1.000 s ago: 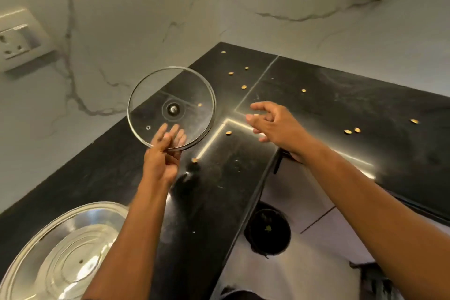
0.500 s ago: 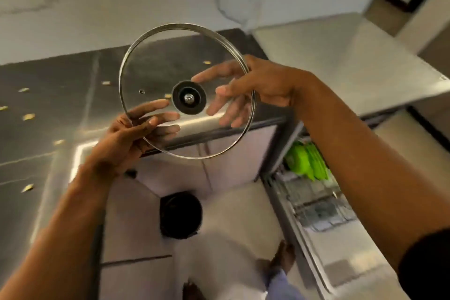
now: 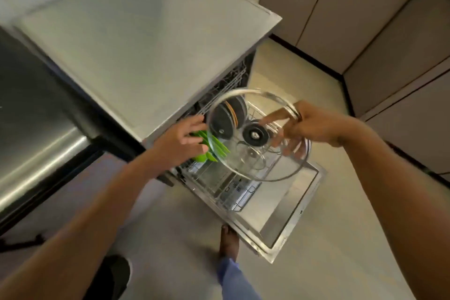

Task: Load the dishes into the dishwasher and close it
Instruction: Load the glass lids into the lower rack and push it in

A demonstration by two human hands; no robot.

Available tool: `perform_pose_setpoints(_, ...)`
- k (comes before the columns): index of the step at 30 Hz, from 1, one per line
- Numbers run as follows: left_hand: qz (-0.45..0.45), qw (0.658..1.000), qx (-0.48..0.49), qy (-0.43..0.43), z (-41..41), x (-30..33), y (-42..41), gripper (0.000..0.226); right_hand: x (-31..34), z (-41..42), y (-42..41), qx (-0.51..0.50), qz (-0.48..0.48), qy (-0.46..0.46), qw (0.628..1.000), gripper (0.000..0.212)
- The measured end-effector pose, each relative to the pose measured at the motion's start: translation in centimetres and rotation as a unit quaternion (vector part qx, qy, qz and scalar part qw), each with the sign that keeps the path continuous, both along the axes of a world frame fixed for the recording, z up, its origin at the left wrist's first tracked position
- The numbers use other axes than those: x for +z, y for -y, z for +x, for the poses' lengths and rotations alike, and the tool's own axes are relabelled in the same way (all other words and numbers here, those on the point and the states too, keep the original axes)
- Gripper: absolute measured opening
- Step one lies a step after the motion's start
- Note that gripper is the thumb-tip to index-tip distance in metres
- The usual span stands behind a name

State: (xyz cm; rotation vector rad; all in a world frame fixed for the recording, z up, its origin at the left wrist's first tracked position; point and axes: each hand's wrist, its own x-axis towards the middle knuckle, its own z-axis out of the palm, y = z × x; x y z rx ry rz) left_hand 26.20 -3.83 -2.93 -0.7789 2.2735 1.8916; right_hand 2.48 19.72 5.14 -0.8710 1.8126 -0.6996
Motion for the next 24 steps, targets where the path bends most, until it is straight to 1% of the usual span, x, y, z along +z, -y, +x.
perform_pose_setpoints(2, -0.031, 0.998, -0.045, 0.043, -3.3, -5.7, -1.2, 0.080, -5.6, -2.0, -1.1, -0.058, 0.034, -0.024, 0.997, 0.041)
perform_pose_setpoints(4, -0.030, 0.994, -0.072, 0.081, -5.2, -11.3, -2.2, 0.079, -11.8, -2.7, -1.6, -0.116, 0.061, -0.042, 0.990, 0.045)
perform_pose_setpoints(6, -0.051, 0.987, -0.092, 0.123, -6.7, -17.4, -2.9, 0.077, -18.6, -3.0, -1.4, -0.160, 0.090, -0.075, 0.980, 0.038)
perform_pose_setpoints(8, -0.099, 0.975, -0.115, 0.161, -7.3, -23.1, -3.3, 0.077, -25.2, -2.7, -0.8, -0.180, 0.111, -0.120, 0.970, 0.029)
perform_pose_setpoints(10, -0.150, 0.958, -0.146, 0.197, -7.1, -27.9, -3.8, 0.074, -30.5, -2.1, -0.2, -0.182, 0.116, -0.161, 0.963, 0.022)
perform_pose_setpoints(13, -0.209, 0.926, -0.211, 0.235, -5.8, -34.0, -4.9, 0.070, -36.7, -1.6, 0.3, -0.176, 0.116, -0.202, 0.956, 0.024)
perform_pose_setpoints(16, -0.252, 0.886, -0.304, 0.243, -4.5, -38.2, -6.0, 0.066, -40.4, -1.6, 0.4, -0.180, 0.101, -0.212, 0.955, 0.021)
perform_pose_setpoints(19, -0.280, 0.860, -0.347, 0.249, -4.1, -40.7, -6.7, 0.065, -42.3, -1.7, 0.5, -0.187, 0.095, -0.215, 0.954, 0.015)
perform_pose_setpoints(22, -0.284, 0.842, -0.375, 0.263, -3.9, -42.3, -7.0, 0.067, -43.6, -2.1, 1.0, -0.224, 0.093, -0.206, 0.948, 0.033)
perform_pose_setpoints(23, -0.281, 0.838, -0.381, 0.272, -3.8, -42.6, -7.0, 0.067, -43.8, -2.3, 1.3, -0.227, 0.093, -0.205, 0.948, 0.034)
perform_pose_setpoints(24, -0.278, 0.834, -0.386, 0.280, -3.7, -42.8, -6.9, 0.066, -43.9, -2.4, 1.7, -0.222, 0.095, -0.207, 0.948, 0.031)
